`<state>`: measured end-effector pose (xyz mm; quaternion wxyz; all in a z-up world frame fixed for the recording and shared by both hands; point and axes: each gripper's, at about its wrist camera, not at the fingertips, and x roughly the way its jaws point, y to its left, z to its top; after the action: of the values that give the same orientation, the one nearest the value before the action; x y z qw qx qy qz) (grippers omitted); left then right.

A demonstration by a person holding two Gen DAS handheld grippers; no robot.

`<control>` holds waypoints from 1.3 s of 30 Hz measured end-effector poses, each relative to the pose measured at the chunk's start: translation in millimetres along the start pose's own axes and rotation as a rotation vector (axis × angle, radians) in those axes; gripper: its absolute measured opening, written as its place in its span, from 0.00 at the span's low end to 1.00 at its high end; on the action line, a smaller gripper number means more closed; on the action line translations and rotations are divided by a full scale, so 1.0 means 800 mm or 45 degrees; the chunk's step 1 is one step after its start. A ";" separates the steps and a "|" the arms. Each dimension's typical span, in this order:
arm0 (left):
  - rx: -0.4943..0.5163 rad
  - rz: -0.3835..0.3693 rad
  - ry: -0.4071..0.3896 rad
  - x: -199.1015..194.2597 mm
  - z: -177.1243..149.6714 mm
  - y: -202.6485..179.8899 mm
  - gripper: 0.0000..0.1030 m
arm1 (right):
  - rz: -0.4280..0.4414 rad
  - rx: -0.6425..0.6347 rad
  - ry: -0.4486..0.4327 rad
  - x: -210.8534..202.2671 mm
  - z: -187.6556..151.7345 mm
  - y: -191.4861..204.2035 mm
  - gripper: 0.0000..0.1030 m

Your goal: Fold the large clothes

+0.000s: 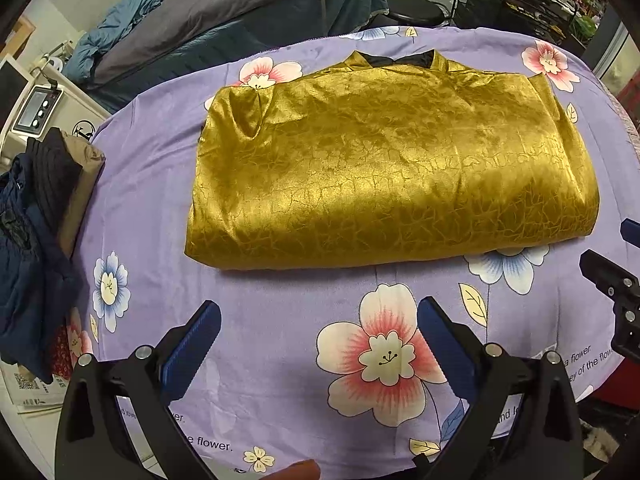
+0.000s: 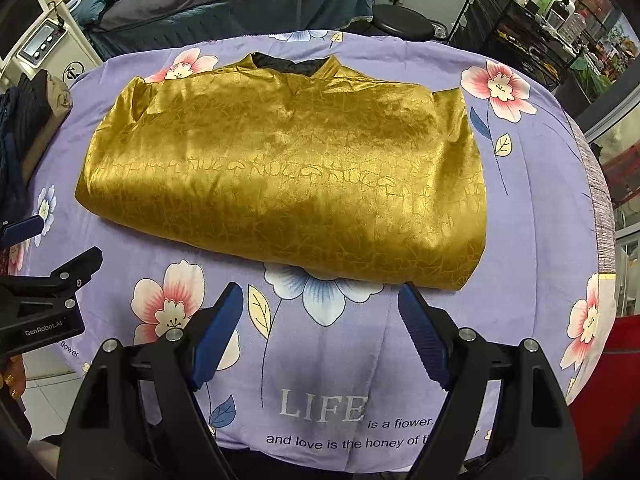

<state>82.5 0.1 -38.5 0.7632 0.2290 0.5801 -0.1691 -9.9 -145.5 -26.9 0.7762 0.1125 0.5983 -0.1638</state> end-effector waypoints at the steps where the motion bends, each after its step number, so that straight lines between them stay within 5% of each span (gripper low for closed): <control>1: -0.002 -0.001 0.001 0.000 0.000 0.000 0.94 | 0.001 0.000 0.001 0.000 0.000 0.000 0.77; 39: -0.030 -0.033 0.004 -0.004 -0.006 -0.002 0.94 | 0.011 0.005 0.015 0.004 -0.012 0.002 0.77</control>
<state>76.6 1.3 -37.2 0.7625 0.2126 0.5863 -0.1718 -17.7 -141.1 -32.3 0.7732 0.1177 0.6021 -0.1608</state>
